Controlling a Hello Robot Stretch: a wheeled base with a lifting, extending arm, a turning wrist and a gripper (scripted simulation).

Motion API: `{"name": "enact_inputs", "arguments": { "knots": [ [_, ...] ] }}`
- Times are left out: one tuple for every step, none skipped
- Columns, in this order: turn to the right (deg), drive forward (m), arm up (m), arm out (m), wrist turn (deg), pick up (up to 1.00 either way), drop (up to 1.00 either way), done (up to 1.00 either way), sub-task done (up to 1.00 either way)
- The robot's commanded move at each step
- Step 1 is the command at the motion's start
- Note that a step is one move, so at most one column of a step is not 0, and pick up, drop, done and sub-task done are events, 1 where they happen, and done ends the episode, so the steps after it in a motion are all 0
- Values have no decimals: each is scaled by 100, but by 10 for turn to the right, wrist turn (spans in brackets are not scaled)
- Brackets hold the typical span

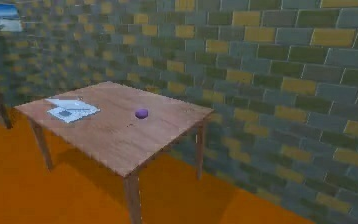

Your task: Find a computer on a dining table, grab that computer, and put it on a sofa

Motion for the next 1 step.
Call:
{"name": "enact_inputs", "arguments": {
  "knots": [
    [-420, 0, 0, 0, 0, 0, 0, 0, 0]
  ]
}}
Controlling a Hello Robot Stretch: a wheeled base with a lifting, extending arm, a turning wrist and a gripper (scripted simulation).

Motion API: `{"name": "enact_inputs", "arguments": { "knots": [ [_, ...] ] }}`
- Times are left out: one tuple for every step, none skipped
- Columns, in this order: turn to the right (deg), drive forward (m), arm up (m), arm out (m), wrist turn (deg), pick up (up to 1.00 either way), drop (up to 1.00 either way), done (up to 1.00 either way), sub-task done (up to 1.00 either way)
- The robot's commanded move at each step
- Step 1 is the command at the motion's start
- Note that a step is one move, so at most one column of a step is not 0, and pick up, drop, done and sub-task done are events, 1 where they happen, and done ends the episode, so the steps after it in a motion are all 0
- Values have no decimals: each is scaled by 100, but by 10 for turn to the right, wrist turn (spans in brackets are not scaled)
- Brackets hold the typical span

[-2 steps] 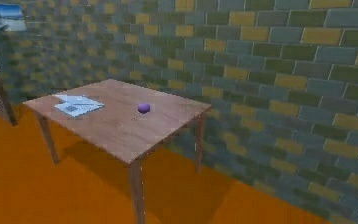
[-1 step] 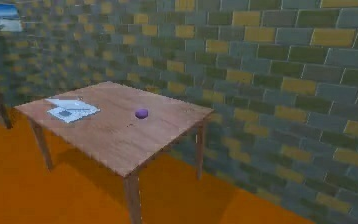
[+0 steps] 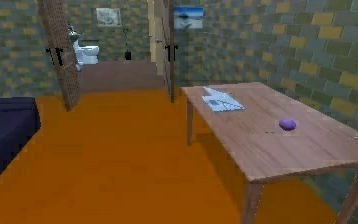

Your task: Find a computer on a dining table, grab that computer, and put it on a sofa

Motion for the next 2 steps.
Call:
{"name": "enact_inputs", "arguments": {
  "knots": [
    [0, 35, 0, 0, 0, 0, 0, 0, 0],
    [-450, 0, 0, 0, 0, 0, 0, 0, 0]
  ]
}}
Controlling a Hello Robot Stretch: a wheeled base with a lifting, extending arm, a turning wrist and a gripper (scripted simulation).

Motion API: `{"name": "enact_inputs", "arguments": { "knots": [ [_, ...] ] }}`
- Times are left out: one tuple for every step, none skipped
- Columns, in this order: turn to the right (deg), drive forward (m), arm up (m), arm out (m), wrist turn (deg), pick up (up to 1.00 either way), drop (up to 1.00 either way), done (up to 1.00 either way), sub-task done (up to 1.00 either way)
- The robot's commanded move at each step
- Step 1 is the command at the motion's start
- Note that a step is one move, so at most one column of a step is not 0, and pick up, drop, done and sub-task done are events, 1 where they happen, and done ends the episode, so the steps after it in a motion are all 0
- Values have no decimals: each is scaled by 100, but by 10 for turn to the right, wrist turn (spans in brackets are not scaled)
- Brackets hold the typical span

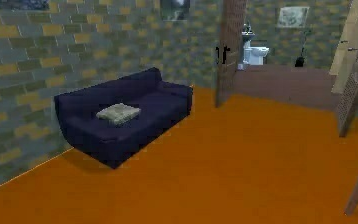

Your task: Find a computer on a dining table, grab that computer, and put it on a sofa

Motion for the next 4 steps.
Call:
{"name": "enact_inputs", "arguments": {
  "knots": [
    [-270, 0, 0, 0, 0, 0, 0, 0, 0],
    [450, 0, 0, 0, 0, 0, 0, 0, 0],
    [240, 0, 0, 0, 0, 0, 0, 0, 0],
    [0, 75, 0, 0, 0, 0, 0, 0, 0]
  ]
}}
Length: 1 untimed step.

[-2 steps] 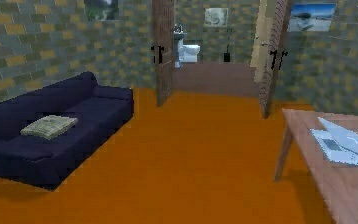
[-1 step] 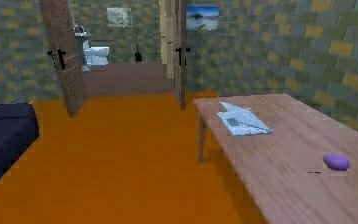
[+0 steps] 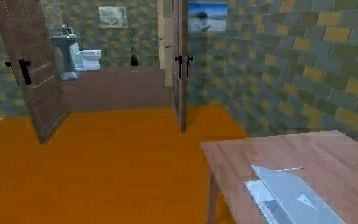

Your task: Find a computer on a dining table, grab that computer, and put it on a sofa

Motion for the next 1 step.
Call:
{"name": "enact_inputs", "arguments": {
  "knots": [
    [-450, 0, 0, 0, 0, 0, 0, 0, 0]
  ]
}}
